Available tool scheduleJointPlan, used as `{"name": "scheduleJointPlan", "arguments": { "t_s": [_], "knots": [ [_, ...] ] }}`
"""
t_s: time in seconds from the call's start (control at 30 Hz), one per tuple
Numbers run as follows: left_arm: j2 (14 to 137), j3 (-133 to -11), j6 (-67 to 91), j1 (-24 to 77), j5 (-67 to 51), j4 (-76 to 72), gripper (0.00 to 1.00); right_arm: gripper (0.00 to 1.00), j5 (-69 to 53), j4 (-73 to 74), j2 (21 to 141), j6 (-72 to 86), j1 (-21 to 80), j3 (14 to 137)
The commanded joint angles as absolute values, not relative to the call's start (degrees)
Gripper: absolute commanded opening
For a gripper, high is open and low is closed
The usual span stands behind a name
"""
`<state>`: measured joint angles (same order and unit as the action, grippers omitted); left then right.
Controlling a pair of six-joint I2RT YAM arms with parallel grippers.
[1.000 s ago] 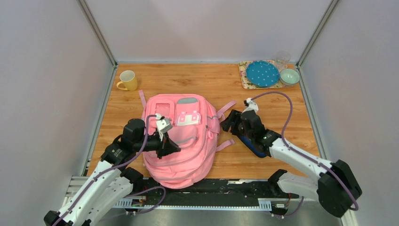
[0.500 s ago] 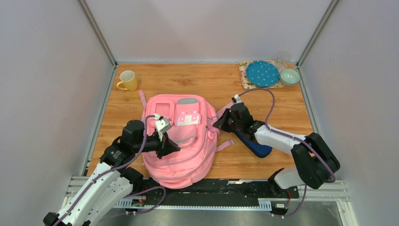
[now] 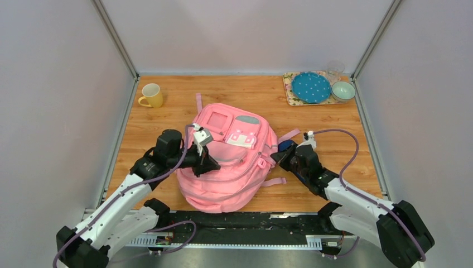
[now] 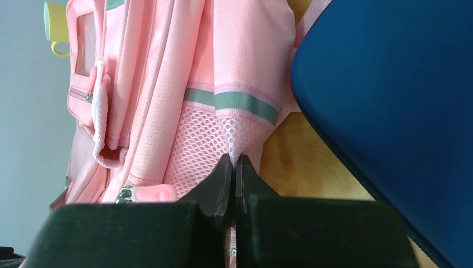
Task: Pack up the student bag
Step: Unzip the student bag at the center of the board.
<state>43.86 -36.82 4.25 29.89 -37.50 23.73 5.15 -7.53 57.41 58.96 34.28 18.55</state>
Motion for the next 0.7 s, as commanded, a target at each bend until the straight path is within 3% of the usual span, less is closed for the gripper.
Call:
{"name": "scheduleJointPlan", "arguments": {
  "t_s": [0.0,0.1,0.13,0.23,0.4,0.57,0.67],
  "knots": [
    [47.3,-42.1,1.4,28.8,-30.3,19.9,0.00,0.00,8.5,-7.1,54.3,57.7,33.1,15.9],
    [47.1,-40.9,1.5,28.8,-31.5,20.5,0.00,0.15,6.6,-0.9,52.2,52.2,33.1,19.1],
    [45.8,-40.2,1.6,28.8,-31.9,20.1,0.00,0.26,6.9,4.2,50.8,50.6,33.1,19.9],
    [42.6,-36.8,1.7,28.8,-33.3,19.2,0.00,0.39,7.8,9.6,44.7,43.7,33.1,23.2],
    [39.6,-33.5,1.5,28.8,-35.8,19.0,0.00,0.45,0.9,10.7,42.4,34.5,33.0,28.7],
    [38.3,-32.2,0.9,28.8,-38.1,19.6,0.00,0.46,-18.1,8.6,53.6,25.9,33.0,34.1],
    [37.4,-32.1,0.1,28.8,-38.6,20.8,0.00,0.45,-23.4,9.5,58.3,22.9,32.7,36.9]
  ]
}}
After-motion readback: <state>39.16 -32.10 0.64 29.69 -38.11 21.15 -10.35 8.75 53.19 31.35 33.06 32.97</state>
